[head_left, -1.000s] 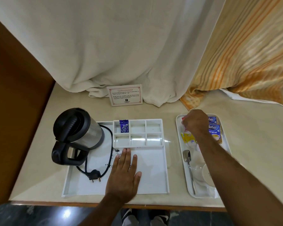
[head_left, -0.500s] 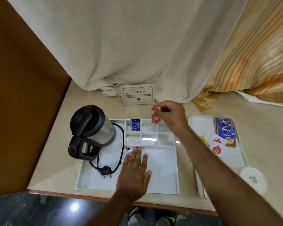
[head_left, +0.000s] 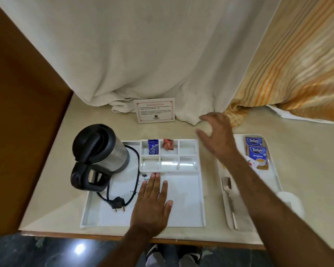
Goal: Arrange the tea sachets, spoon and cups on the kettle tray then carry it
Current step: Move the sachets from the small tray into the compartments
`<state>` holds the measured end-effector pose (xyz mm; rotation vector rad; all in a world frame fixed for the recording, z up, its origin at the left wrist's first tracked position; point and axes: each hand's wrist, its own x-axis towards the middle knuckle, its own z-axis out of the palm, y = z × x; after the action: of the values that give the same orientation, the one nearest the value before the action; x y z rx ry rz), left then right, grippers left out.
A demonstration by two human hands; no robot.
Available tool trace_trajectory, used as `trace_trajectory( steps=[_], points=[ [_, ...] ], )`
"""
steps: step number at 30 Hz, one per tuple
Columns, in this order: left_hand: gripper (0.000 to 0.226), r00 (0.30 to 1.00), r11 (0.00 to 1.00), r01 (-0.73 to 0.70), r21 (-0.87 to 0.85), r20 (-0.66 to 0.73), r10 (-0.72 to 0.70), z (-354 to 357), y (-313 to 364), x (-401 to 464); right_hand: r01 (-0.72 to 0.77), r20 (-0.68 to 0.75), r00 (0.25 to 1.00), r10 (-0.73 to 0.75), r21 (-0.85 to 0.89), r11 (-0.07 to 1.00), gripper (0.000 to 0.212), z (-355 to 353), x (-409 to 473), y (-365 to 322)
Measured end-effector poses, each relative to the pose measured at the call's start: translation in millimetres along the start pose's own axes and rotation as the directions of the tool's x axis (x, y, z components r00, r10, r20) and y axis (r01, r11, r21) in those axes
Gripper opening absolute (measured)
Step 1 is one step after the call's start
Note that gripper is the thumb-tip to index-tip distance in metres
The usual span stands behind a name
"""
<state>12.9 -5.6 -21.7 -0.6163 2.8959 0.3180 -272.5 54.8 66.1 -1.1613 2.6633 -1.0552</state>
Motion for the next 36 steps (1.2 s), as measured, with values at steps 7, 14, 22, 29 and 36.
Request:
trace_trajectory(
  steps=[7,14,22,29,36],
  points=[
    [0.066,1.0,1.0,-0.01,0.015,-0.009,0.01,3,-1,-1,0.06,0.467,0.742,0.48,-0.76,0.647,0.06,-98,1,114],
    [0.066,0.999,0.999,-0.027,0.021,-0.021,0.028,2,-1,-1,0.132,0.533,0.745,0.4,-0.706,0.696,0.085,-93,-4,133],
    [0.067,1.0,1.0,-0.023,0.015,-0.01,0.023,4,-1,0,0.035,0.512,0.762,0.396,-0.644,0.764,0.071,-97,0,128],
    [0.067,1.0,0.999,-0.023,0.026,-0.011,0.023,4,-1,-1,-0.027,0.476,0.773,0.418,-0.634,0.773,0.079,-93,-3,128],
    [0.067,1.0,1.0,-0.019,0.013,-0.012,0.019,1,1,0,0.005,0.407,0.802,0.437,-0.736,0.677,0.031,-96,4,111]
  ],
)
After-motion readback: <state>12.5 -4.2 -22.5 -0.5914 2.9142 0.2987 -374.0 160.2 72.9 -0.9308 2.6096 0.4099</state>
